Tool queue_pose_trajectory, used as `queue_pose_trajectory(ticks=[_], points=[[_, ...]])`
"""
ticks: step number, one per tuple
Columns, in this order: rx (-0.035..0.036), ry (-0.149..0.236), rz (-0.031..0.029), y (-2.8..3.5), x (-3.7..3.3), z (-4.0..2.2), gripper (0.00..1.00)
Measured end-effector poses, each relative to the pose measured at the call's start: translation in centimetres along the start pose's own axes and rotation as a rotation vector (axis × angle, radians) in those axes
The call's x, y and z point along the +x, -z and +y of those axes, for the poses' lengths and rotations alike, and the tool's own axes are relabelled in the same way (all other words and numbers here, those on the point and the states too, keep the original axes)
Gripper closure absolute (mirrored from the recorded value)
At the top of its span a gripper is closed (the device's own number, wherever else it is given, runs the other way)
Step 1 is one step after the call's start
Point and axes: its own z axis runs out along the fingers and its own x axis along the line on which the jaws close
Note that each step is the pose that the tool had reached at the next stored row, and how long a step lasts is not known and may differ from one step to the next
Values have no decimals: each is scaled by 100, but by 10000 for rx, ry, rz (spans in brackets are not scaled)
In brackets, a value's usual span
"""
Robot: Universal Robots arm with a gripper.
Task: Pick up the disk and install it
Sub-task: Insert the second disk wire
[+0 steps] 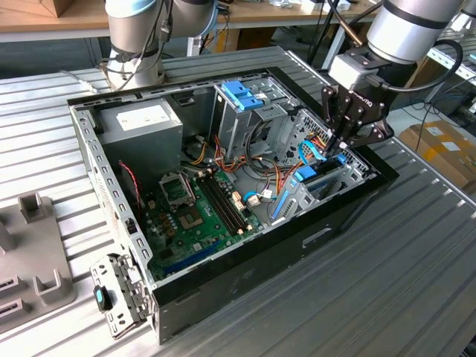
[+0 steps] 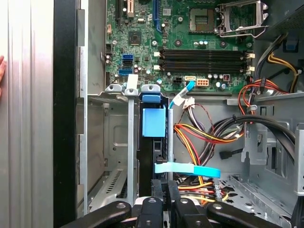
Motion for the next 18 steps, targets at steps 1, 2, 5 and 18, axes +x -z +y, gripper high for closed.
queue_pose_trajectory(ticks=[1, 2, 5, 18], points=[[0, -1, 0, -2, 0, 3, 84], [0, -1, 0, -4, 0, 6, 84], [0, 1, 0, -17, 0, 11, 84], [0, 0, 3, -76, 13, 12, 84]])
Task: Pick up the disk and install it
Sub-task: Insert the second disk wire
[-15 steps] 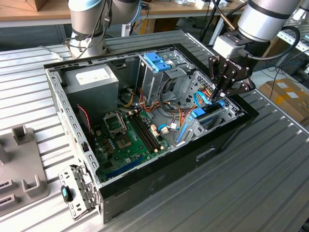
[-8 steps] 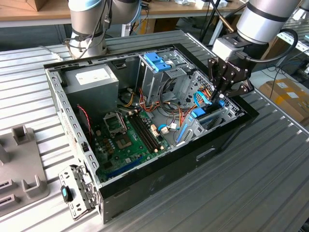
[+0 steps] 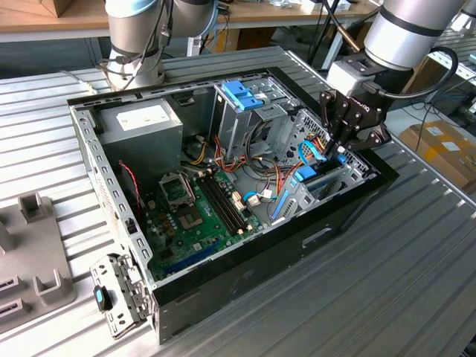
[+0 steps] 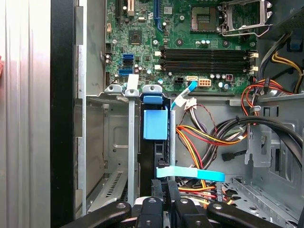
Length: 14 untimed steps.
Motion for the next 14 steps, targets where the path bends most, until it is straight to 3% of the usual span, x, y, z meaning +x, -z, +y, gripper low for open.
queue_pose_trajectory(ticks=[7, 14], points=[[0, 0, -2, -20, 0, 0, 84], [1, -1, -5, -1, 0, 0, 84]])
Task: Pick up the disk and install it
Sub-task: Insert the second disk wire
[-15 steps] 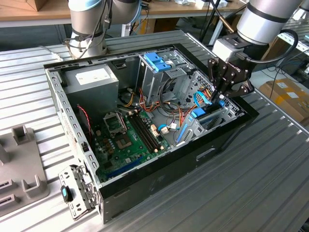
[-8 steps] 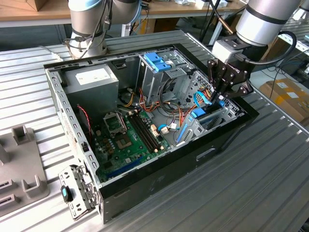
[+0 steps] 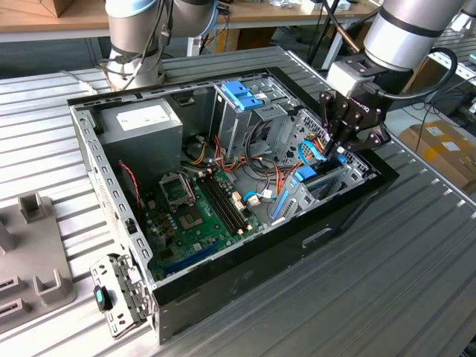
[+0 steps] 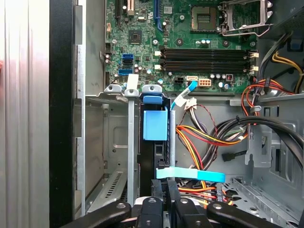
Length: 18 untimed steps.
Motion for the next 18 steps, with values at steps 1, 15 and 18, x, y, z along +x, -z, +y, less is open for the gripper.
queue_pose_trajectory(ticks=[1, 15, 18], points=[[0, 0, 2, 2, 0, 0, 84], [-1, 1, 4, 0, 11, 26, 84], [-1, 0, 3, -1, 11, 27, 84]])
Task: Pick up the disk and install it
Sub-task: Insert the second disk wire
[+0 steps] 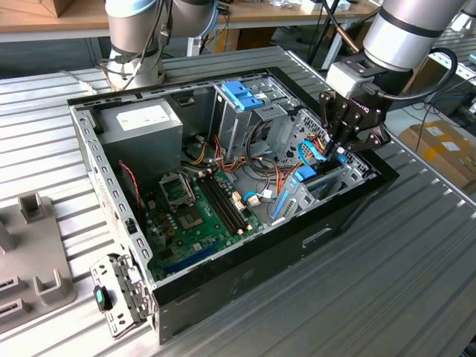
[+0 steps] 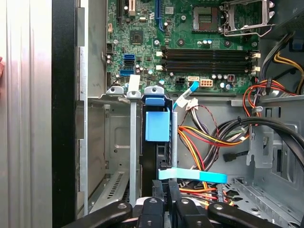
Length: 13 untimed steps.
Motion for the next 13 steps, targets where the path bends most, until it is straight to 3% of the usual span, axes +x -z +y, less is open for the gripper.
queue_pose_trajectory(ticks=[13], points=[[0, -1, -2, -44, 0, 1, 84]])
